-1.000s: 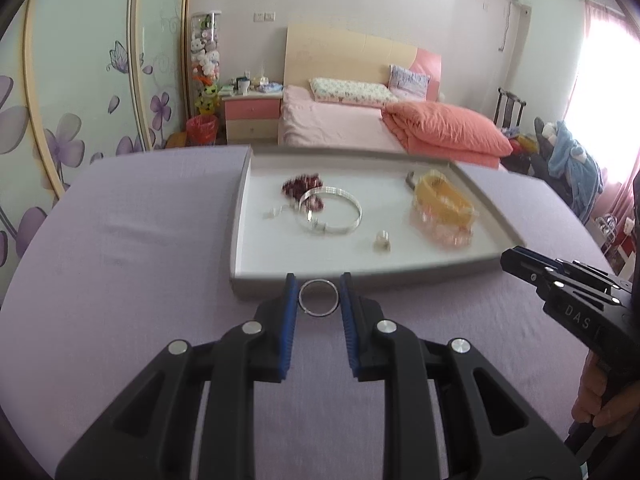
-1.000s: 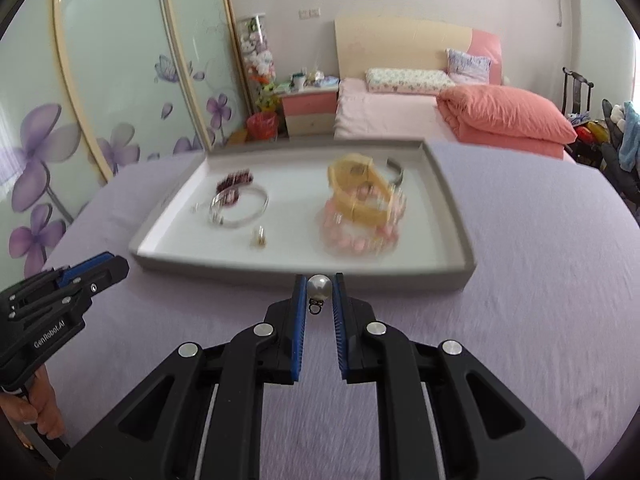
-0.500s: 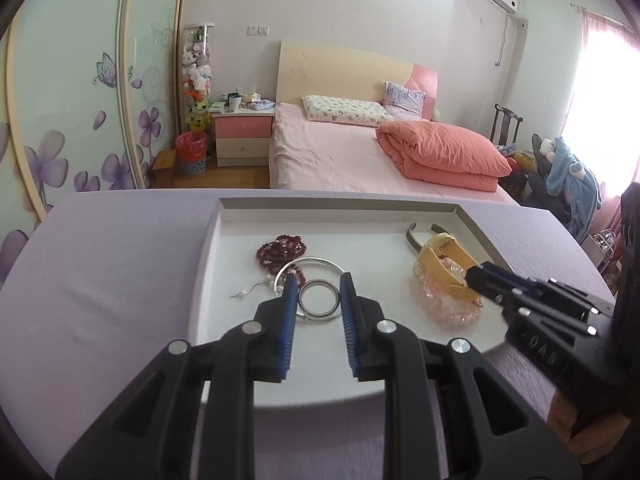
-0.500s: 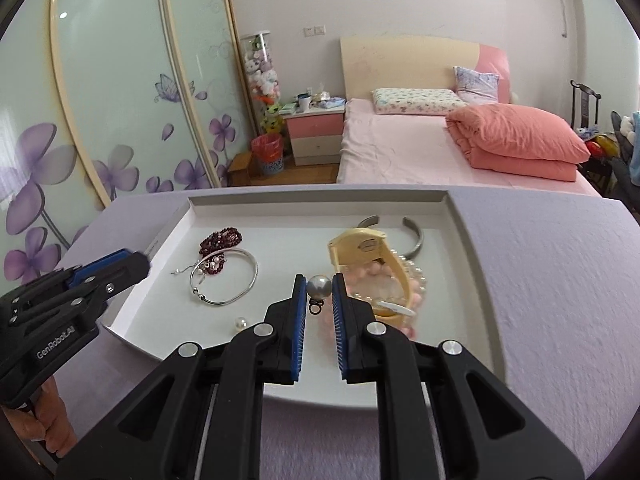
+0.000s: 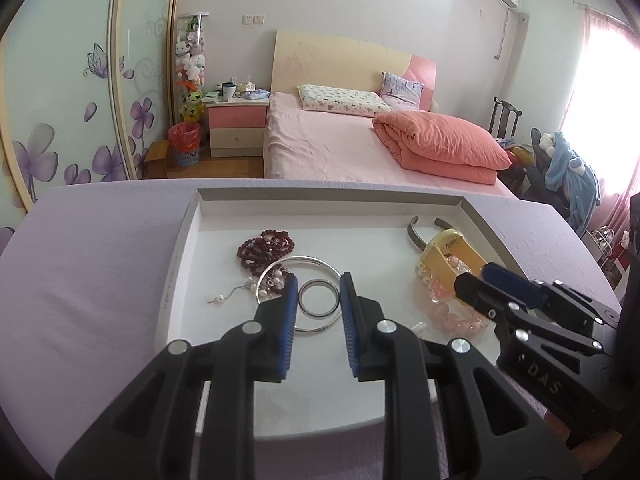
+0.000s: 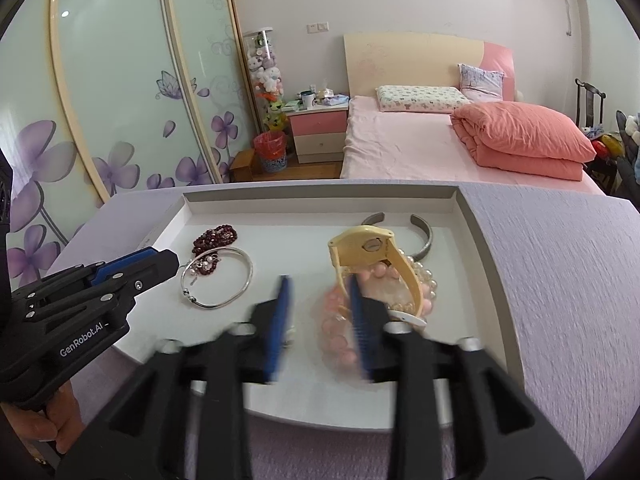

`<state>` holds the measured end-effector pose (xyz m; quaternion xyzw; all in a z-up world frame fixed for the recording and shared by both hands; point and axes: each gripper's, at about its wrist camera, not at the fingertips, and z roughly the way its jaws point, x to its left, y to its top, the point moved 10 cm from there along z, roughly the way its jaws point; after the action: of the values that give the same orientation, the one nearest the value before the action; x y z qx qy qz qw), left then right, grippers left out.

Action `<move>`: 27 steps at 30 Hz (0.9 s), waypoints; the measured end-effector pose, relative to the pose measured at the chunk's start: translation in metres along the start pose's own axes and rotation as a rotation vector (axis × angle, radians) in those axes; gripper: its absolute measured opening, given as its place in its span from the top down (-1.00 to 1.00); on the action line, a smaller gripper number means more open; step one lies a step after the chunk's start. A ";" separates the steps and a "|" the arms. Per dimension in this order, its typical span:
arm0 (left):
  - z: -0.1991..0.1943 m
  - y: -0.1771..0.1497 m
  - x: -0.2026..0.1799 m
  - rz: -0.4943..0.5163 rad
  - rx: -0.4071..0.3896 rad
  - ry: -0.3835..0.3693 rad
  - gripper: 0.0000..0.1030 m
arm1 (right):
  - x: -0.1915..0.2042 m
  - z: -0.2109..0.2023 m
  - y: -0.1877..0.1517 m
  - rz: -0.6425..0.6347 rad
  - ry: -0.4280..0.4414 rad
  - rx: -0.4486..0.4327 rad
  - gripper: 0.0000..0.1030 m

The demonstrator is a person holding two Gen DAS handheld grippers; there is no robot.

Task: Organize jewelry
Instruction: 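Carry the pearl earring and silver ring into the white tray while opening both grippers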

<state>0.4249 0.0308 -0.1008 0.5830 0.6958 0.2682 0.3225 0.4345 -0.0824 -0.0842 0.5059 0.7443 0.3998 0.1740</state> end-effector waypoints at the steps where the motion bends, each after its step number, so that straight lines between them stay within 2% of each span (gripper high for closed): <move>1: 0.001 0.000 0.001 0.001 0.002 -0.001 0.58 | 0.000 0.000 0.000 -0.001 -0.001 0.001 0.11; 6: 0.005 -0.001 -0.003 0.003 0.011 -0.007 0.58 | -0.005 -0.001 -0.002 0.004 -0.009 0.006 0.10; 8: 0.007 0.000 -0.005 0.006 0.012 -0.008 0.58 | -0.008 -0.002 -0.004 0.008 -0.015 0.008 0.04; 13: 0.012 0.001 -0.009 0.010 0.015 -0.015 0.58 | -0.017 -0.010 -0.005 0.023 -0.032 -0.013 -0.28; 18: 0.016 0.001 -0.012 0.011 0.016 -0.017 0.58 | -0.032 -0.015 -0.003 0.054 -0.049 -0.036 -0.40; 27: 0.024 0.002 -0.016 0.019 0.020 -0.013 0.58 | -0.048 -0.012 -0.007 0.092 -0.053 -0.037 -0.41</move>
<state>0.4461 0.0156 -0.1125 0.5944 0.6909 0.2602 0.3188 0.4425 -0.1311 -0.0893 0.5468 0.7078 0.4075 0.1844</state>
